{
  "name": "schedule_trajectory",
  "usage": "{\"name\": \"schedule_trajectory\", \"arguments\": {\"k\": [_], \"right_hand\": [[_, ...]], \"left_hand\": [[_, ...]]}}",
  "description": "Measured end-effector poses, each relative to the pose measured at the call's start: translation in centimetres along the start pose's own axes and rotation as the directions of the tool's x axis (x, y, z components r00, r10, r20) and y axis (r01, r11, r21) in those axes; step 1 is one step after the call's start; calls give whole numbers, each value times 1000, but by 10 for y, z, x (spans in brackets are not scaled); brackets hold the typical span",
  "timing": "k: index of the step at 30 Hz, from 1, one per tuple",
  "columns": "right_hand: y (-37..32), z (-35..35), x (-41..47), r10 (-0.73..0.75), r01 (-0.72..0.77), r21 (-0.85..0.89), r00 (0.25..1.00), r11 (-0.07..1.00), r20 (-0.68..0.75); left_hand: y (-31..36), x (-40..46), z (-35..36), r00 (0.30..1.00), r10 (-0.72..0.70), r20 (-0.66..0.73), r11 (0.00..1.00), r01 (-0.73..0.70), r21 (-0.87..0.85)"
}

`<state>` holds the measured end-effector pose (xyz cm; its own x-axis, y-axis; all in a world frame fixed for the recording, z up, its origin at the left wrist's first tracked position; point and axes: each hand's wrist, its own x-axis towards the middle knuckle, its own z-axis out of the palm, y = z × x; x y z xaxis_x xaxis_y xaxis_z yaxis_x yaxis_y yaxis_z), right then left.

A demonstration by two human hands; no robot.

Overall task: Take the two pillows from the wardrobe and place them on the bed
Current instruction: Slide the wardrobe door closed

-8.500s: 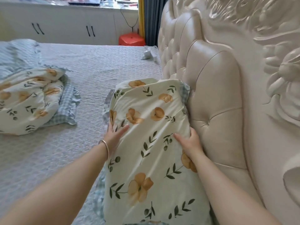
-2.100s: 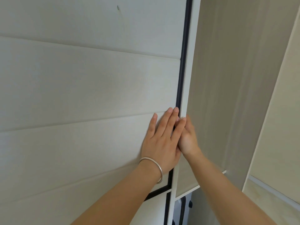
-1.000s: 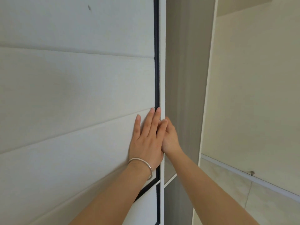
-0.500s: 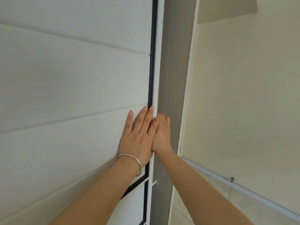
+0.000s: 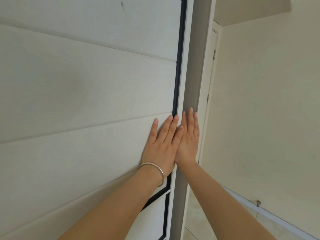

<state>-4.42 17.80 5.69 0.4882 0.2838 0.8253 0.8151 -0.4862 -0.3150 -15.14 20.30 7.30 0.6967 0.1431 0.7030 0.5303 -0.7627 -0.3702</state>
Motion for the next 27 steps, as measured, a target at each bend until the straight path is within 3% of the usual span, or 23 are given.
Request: {"name": "schedule_trajectory", "arguments": {"k": [5, 9, 13, 21, 27], "right_hand": [[19, 4, 8, 43, -43, 15, 999, 999, -28], [30, 1, 11, 140, -138, 291, 990, 947, 14], [40, 0, 15, 240, -277, 392, 961, 877, 140], [43, 0, 20, 294, -358, 525, 934, 772, 204], [43, -3, 18, 326, -387, 524, 922, 759, 209]], "left_hand": [[15, 14, 10, 999, 35, 31, 999, -35, -16], [25, 25, 18, 999, 52, 4, 998, -52, -36], [35, 35, 23, 997, 77, 3, 996, -77, -52], [39, 44, 32, 998, 70, 1, 997, -70, -20], [40, 42, 32, 998, 63, 15, 995, -62, -75]]}}
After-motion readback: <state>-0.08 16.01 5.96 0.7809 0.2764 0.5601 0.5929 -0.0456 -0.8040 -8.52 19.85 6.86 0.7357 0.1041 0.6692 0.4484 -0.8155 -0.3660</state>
